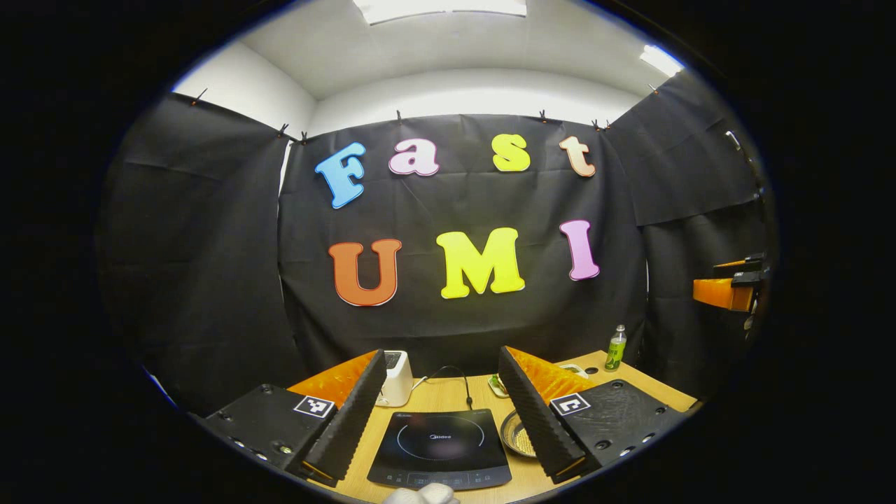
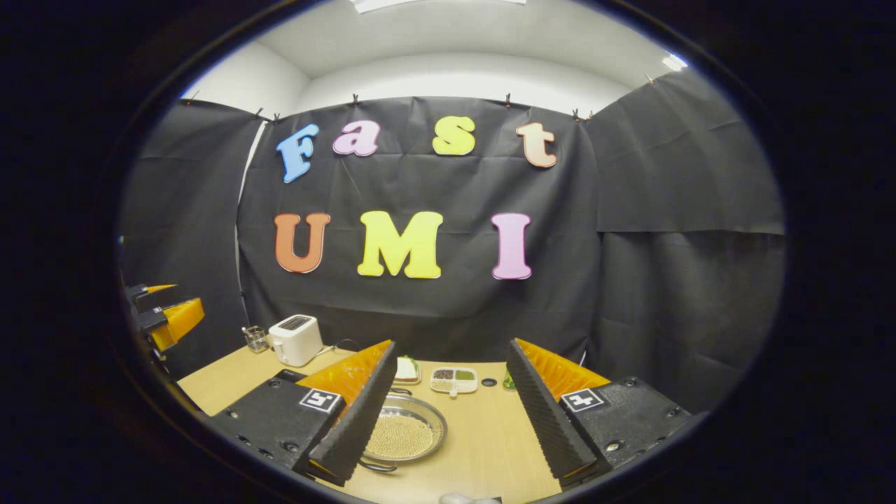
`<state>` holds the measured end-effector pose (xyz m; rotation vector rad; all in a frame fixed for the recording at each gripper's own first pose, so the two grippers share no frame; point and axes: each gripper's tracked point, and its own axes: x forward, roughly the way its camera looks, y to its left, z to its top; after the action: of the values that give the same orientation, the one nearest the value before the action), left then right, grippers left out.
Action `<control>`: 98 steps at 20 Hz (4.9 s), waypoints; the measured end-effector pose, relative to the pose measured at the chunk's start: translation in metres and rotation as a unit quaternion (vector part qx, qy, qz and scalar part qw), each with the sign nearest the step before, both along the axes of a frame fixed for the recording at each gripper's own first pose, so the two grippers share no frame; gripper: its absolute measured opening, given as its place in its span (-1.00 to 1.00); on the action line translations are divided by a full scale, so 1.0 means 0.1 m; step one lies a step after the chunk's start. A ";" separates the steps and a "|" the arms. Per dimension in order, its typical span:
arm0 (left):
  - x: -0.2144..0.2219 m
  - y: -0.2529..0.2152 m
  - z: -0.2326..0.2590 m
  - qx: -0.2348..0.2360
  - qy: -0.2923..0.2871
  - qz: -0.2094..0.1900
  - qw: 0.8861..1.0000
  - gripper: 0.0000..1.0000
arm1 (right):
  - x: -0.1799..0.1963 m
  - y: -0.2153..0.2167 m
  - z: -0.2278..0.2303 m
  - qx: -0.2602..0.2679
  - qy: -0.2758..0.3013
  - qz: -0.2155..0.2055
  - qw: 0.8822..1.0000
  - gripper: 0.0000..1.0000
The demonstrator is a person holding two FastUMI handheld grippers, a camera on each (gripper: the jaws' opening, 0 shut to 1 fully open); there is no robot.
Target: First push the handle of the pot to place it horizontally, then grasp the pot with both hands and set it on the induction cooktop.
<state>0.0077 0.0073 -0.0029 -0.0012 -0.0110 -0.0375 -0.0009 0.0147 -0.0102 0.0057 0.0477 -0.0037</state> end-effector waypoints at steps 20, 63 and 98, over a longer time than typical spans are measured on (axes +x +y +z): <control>-0.18 0.62 -0.30 -0.001 0.019 0.066 0.998 0.92 | 0.40 1.45 -1.12 -0.001 0.193 0.161 0.968 -0.29; -0.20 0.72 -0.72 -0.011 0.070 0.099 0.993 0.93 | 0.30 1.29 -3.78 0.012 0.483 0.126 0.866 -0.99; 0.31 -0.02 -0.81 -0.013 0.082 0.090 0.993 0.92 | 1.01 -0.33 -3.72 0.011 0.486 0.035 0.873 -0.99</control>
<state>0.0384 0.0055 -0.0835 -0.0290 0.1528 0.1426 0.1004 -0.0180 -0.3825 0.0255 1.0622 0.0678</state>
